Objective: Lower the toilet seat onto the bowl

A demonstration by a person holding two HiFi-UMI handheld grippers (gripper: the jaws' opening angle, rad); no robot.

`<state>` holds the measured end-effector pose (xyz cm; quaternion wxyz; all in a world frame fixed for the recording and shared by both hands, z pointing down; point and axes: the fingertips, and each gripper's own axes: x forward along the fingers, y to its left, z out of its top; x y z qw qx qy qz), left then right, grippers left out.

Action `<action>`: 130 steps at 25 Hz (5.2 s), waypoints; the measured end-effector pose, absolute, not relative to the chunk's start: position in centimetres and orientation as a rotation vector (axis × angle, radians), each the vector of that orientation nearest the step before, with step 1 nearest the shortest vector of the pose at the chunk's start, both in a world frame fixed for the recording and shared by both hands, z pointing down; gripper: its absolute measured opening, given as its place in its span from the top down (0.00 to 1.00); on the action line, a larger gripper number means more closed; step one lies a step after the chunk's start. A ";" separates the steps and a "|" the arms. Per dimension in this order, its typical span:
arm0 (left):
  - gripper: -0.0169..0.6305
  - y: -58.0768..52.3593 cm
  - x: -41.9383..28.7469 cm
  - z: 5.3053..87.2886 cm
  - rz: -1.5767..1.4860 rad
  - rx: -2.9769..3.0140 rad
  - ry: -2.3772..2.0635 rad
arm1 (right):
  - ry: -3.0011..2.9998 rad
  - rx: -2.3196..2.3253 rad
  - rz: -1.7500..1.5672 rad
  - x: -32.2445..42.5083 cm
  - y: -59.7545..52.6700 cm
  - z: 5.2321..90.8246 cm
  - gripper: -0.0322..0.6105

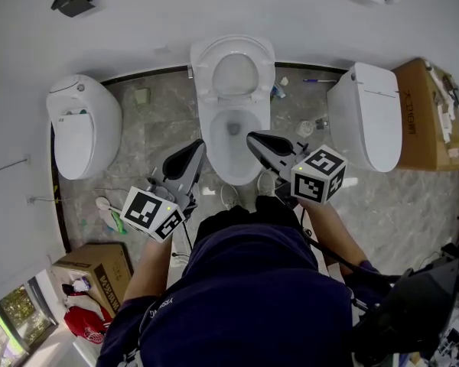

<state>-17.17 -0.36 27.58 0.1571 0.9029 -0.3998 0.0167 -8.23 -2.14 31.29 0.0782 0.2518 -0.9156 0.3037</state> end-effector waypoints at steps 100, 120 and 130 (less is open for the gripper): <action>0.97 -2.0 -14.5 34.0 0.283 2.328 -1.273 | -2.336 1.060 0.741 0.2 -25.1 56.4 0.69; 0.97 3.1 -15.0 33.8 0.269 2.354 -1.250 | -2.258 1.166 0.877 1.0 -17.1 58.1 0.66; 0.97 4.1 -14.9 33.9 0.276 2.361 -1.238 | -2.189 1.233 1.171 1.7 -14.4 60.0 0.62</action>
